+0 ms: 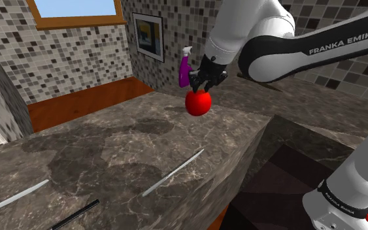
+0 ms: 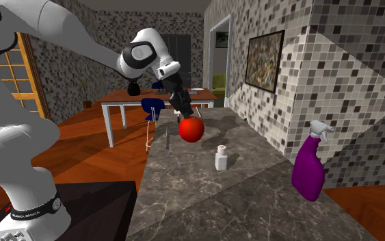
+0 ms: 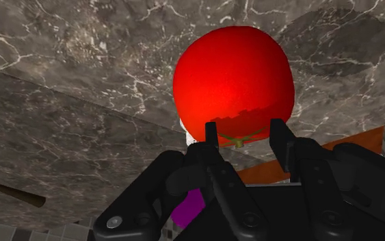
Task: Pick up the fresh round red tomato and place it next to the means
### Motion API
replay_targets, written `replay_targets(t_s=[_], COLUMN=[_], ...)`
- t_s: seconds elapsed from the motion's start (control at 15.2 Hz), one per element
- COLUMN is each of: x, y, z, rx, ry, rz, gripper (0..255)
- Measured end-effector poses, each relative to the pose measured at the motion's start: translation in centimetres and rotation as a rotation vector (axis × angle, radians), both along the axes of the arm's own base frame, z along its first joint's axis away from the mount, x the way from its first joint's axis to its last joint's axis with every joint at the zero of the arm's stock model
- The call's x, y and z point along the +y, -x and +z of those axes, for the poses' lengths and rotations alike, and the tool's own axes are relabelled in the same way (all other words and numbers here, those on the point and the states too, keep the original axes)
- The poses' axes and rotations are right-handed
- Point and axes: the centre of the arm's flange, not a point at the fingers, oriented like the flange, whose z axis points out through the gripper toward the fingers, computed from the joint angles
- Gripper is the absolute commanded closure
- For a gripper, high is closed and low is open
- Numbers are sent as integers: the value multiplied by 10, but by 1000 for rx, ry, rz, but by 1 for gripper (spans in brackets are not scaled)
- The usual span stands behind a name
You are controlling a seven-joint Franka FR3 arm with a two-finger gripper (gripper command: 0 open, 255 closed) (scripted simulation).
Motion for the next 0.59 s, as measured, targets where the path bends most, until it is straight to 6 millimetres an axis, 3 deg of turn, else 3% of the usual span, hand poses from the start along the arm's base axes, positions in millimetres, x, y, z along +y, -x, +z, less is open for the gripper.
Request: replay_targets(t_s=[0.59], x=[-1], y=[1], z=[-47], rx=[0], ry=[0], rz=[0], gripper=[255])
